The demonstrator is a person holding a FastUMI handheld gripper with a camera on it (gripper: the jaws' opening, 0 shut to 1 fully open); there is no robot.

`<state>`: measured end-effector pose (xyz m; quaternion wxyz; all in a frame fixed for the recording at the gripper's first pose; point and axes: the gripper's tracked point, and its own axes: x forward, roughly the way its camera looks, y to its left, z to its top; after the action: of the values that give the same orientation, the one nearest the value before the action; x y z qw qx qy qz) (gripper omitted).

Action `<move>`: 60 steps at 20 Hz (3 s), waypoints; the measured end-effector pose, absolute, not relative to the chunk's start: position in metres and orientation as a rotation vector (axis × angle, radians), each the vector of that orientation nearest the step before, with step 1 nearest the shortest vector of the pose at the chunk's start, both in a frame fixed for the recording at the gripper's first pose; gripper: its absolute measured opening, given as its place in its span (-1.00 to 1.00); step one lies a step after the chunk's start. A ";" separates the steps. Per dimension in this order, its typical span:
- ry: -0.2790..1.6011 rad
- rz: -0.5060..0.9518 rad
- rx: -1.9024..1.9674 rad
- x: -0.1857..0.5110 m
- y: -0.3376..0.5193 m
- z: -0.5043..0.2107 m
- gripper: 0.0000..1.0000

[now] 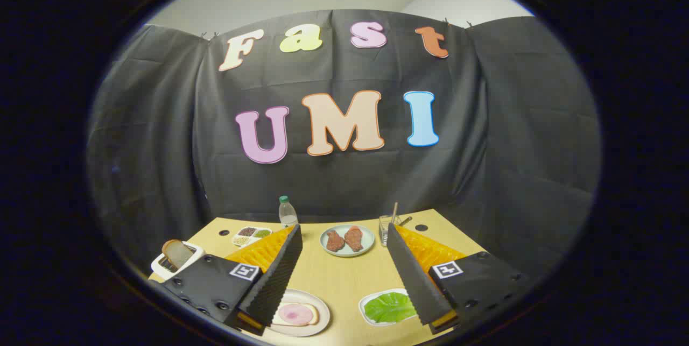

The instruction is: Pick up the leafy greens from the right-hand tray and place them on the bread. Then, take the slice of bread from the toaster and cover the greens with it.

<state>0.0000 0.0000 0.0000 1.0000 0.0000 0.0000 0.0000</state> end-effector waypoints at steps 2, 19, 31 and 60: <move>-0.004 0.003 -0.005 0.001 0.000 0.003 0.98; 0.020 0.041 -0.007 0.007 -0.002 -0.005 0.98; 0.167 0.175 0.018 0.009 -0.017 -0.034 0.98; 1.106 0.167 0.208 0.055 -0.213 -0.325 0.81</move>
<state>0.0550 -0.2126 -0.3255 0.8424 0.0984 0.5238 0.0790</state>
